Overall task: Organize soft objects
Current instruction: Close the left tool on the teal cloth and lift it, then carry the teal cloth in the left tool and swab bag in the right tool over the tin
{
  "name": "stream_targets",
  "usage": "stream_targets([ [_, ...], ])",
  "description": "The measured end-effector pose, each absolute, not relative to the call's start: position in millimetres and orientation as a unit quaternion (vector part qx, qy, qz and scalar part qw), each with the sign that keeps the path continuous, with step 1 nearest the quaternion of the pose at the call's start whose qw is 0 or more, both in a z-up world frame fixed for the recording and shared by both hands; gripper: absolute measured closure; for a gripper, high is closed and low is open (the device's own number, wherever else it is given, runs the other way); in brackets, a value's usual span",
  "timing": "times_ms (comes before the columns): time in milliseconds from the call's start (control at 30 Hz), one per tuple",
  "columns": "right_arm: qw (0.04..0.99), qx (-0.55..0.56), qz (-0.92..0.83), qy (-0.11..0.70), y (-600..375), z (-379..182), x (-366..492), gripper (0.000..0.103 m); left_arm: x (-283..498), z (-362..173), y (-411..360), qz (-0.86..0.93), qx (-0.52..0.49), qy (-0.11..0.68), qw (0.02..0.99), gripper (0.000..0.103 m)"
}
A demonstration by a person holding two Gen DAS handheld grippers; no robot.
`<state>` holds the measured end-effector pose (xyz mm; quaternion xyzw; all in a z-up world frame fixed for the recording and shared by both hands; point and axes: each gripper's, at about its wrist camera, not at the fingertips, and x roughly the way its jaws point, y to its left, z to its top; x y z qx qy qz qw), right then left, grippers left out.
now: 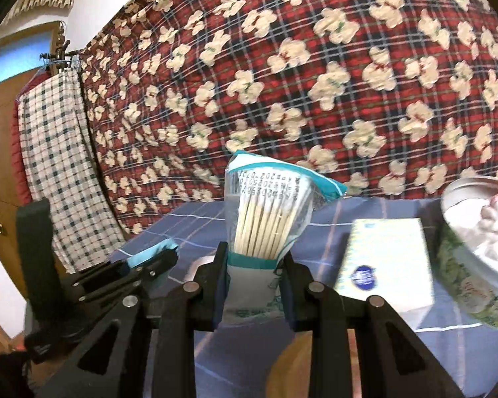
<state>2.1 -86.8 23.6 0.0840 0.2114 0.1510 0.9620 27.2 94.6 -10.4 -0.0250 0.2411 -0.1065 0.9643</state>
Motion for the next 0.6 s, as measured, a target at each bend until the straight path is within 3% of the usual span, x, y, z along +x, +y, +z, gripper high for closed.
stream_targets([
  [600, 0.974, 0.068, 0.08, 0.201, -193, 28, -8, 0.073, 11, 8, -13, -0.171, -0.02, 0.243, 0.955, 0.091],
])
